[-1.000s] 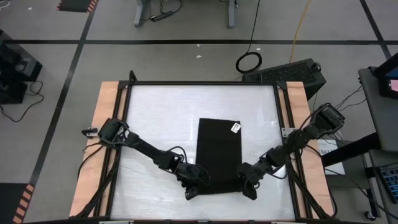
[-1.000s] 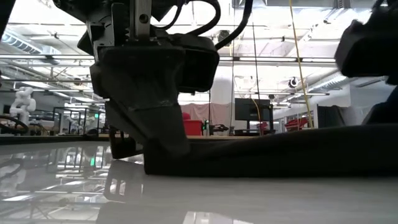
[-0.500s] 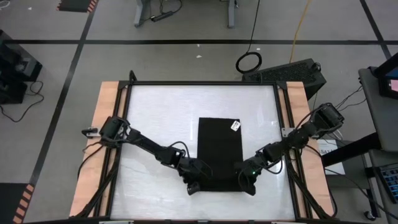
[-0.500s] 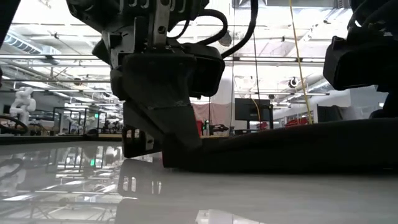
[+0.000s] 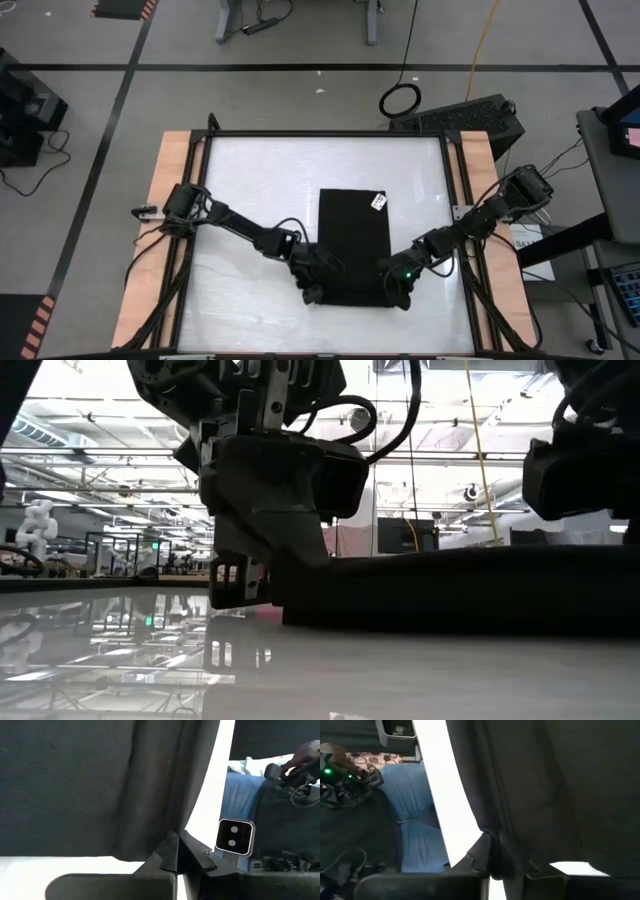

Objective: Roll towel into tight, uniform cylinder
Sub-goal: Roll the black towel

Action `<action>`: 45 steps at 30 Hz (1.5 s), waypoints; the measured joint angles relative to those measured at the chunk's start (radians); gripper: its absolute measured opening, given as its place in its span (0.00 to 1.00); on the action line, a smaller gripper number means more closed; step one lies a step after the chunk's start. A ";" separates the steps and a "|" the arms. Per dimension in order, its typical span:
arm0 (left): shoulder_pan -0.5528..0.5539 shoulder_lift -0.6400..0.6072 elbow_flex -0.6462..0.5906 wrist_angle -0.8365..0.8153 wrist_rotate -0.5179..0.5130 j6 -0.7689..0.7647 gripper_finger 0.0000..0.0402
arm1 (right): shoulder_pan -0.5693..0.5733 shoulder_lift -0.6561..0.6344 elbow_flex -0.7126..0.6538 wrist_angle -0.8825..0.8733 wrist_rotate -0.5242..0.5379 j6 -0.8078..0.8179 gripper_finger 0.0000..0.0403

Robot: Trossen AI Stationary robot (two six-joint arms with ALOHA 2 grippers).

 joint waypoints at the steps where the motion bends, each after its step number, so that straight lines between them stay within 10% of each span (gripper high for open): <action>1: 0.002 0.000 0.000 -0.002 0.003 0.001 0.02 | 0.000 0.000 -0.004 -0.002 0.007 0.000 0.08; 14: 0.009 0.000 -0.004 -0.048 0.042 0.016 0.03 | 0.051 -0.001 -0.009 0.101 0.035 -0.295 0.26; 33: 0.073 0.000 -0.004 -0.042 0.022 0.026 0.03 | 0.302 -0.002 0.084 0.102 0.503 -0.968 0.45; 45: 0.100 0.000 -0.004 -0.048 0.033 0.026 0.03 | 0.297 0.017 0.115 0.038 0.511 -1.098 0.39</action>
